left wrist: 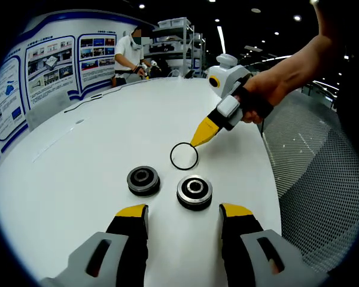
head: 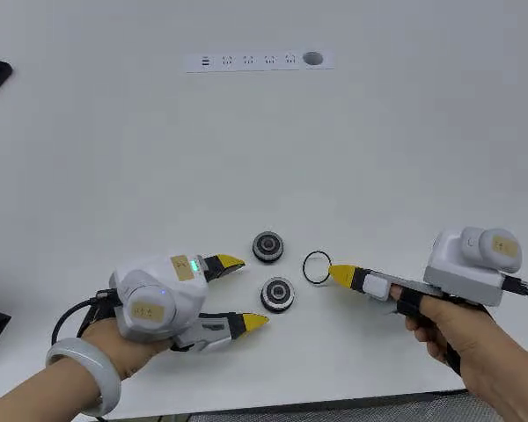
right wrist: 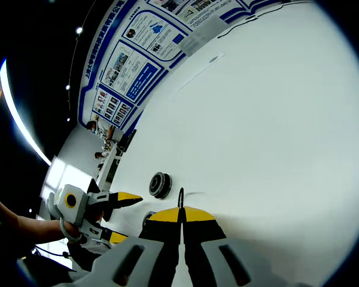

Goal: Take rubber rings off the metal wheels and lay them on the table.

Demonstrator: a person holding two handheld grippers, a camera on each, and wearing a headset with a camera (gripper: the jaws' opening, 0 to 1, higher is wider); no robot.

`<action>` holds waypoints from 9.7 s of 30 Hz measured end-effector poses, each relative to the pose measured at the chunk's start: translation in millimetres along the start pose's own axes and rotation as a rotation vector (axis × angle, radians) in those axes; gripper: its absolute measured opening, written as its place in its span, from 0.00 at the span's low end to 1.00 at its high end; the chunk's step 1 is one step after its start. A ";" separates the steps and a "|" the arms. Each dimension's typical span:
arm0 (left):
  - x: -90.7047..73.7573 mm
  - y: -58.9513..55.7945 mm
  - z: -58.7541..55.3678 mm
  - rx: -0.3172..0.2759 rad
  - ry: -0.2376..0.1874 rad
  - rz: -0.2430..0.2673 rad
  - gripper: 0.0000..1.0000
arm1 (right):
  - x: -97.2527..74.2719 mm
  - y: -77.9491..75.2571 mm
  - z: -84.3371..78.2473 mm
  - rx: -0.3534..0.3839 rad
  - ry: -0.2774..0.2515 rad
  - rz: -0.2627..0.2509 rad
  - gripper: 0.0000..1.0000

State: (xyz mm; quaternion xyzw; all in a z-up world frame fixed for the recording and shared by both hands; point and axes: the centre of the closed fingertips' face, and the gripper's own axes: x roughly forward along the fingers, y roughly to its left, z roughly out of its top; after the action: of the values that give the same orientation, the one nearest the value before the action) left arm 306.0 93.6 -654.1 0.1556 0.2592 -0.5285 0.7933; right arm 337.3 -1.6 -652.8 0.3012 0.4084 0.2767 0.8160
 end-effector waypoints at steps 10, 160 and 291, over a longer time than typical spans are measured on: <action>0.1 0.1 -0.2 -0.007 0.003 -0.001 0.47 | 2.9 -11.3 0.0 -0.105 0.017 -0.047 0.13; 23.9 -12.9 16.7 0.066 -0.003 -0.075 0.13 | 24.7 45.4 -38.2 -0.072 0.161 0.176 0.02; -6.5 16.4 -1.4 -0.028 -0.017 0.063 0.54 | 2.3 1.7 -8.8 -0.433 0.156 -0.060 0.30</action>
State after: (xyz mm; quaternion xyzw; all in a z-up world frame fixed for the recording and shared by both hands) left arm 318.8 105.7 -651.9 0.1479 0.2549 -0.5009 0.8138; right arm 330.8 3.4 -657.1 0.0847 0.4100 0.3559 0.8355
